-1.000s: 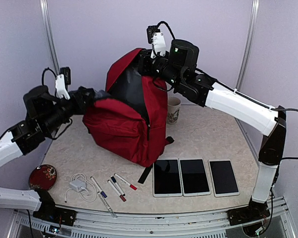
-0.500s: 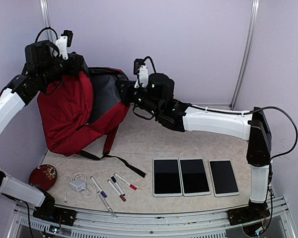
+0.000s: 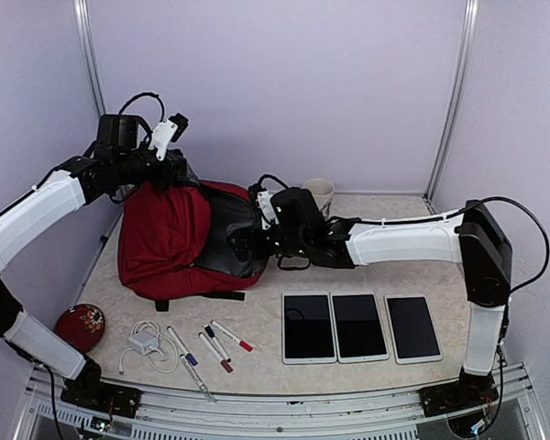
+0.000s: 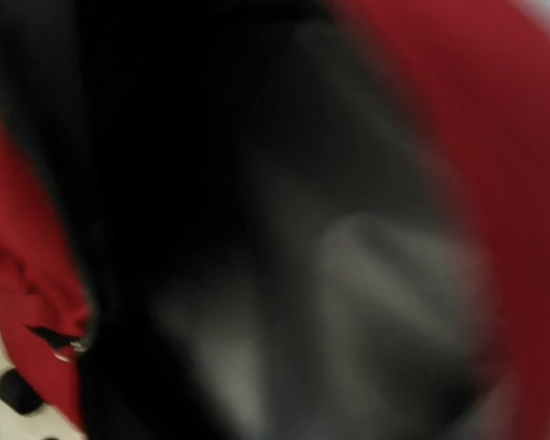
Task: Pack the student bag
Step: Adjust the largest pocket of the student bag.
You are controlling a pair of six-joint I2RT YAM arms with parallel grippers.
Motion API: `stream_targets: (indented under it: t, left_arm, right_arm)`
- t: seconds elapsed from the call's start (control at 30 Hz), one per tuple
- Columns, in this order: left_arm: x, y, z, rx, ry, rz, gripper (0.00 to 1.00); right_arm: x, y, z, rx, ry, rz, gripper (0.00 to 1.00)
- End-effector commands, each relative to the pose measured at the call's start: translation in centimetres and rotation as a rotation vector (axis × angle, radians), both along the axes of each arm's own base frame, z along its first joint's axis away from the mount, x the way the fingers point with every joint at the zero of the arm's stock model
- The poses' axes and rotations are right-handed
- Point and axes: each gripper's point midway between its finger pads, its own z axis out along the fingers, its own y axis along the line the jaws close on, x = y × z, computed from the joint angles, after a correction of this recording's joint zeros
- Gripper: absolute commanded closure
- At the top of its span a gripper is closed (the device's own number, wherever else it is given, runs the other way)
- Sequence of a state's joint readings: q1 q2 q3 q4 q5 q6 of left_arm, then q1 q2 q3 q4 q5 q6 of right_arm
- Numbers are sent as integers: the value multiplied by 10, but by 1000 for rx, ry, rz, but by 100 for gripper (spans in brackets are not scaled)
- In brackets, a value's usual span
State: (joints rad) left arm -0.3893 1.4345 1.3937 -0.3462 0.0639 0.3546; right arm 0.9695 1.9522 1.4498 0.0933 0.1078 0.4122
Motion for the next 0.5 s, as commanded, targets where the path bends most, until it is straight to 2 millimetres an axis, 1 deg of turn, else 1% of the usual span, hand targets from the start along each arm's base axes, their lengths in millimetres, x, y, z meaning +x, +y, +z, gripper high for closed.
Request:
stream_targets:
  t: [0.0,0.07,0.1,0.17,0.27,0.33,0.47]
  left_arm:
    - [-5,-8,1,83,-52,-63,100]
    - [-7,-12,-3,112,-48,-61,100]
    - [-9,-16,-3,117,-50,-67,100]
    - [-15,-27,-1,112,-56,-100,100]
    - [-21,-40,-2,110,-63,-138,100]
    - [-20,-42,-4,113,-61,-142,100]
    - [-20,-48,-10,108,-44,-161,100]
  right_arm:
    - [10,-56,40,-125,-46,-47,0]
    - [9,-65,50,-161,-89,-17,0]
    - [10,-65,55,-164,-104,13,0]
    - [12,-59,59,-163,-109,95,0]
    - [25,-50,52,-202,-81,143,0]
    - [31,-43,44,-255,-75,169,0]
    - [33,-22,25,-281,-69,272,0]
